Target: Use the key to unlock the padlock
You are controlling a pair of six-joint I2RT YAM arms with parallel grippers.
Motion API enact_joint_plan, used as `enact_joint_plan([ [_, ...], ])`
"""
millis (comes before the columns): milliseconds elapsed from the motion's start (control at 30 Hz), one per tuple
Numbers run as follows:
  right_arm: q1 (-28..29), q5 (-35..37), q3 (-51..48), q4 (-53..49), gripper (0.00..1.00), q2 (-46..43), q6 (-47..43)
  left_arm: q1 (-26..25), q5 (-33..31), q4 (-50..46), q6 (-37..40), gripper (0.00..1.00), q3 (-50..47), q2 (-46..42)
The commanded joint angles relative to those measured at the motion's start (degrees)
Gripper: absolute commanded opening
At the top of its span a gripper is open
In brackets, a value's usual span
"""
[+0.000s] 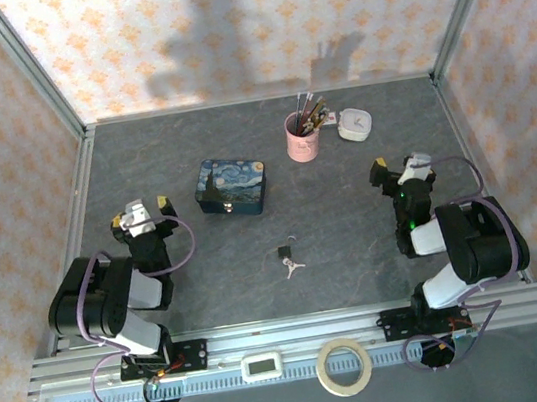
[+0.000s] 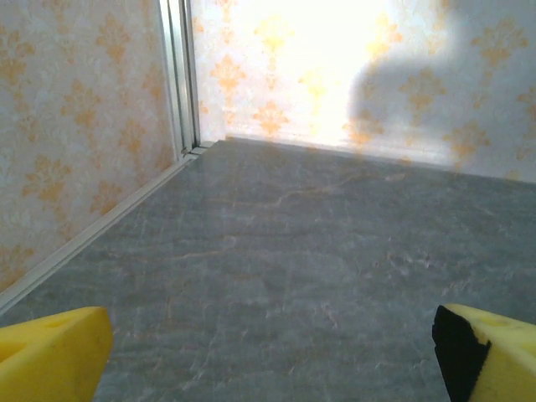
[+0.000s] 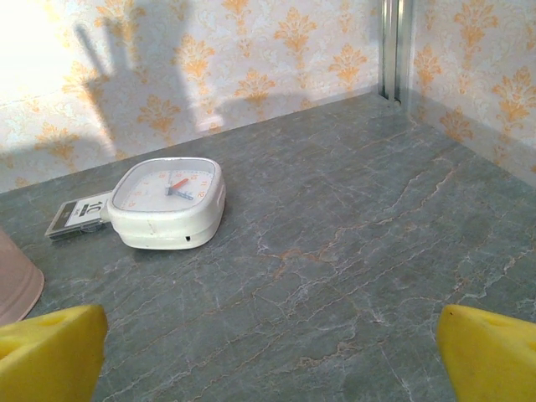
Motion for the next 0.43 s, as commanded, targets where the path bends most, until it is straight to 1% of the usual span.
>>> enact_joint_plan([
  [0,0.4,0.4,0.1,2.2,1.0,0.1,-1.2,0.5,1.6,1.8,-0.3,0.99,0.8,0.4],
  [67,0.4,0.4,0.0,2.2,1.0,0.0,-1.2,0.5,1.7,-0.1,-0.5,0.99,1.1,-0.3],
  [133,0.4,0.4,0.0,2.3,1.0,0.0,-1.2,0.6,1.7,1.3,-0.3,0.99,1.0,0.2],
  [233,0.5,0.6,0.2,2.0,1.0,0.1,-1.2,0.5,1.5,0.2,-0.4,0.99,1.2,-0.1],
  [400,0.5,0.5,0.1,2.2,1.0,0.1,-1.2,0.5,-0.6,-0.7,-0.9,0.99,2.0,0.2],
])
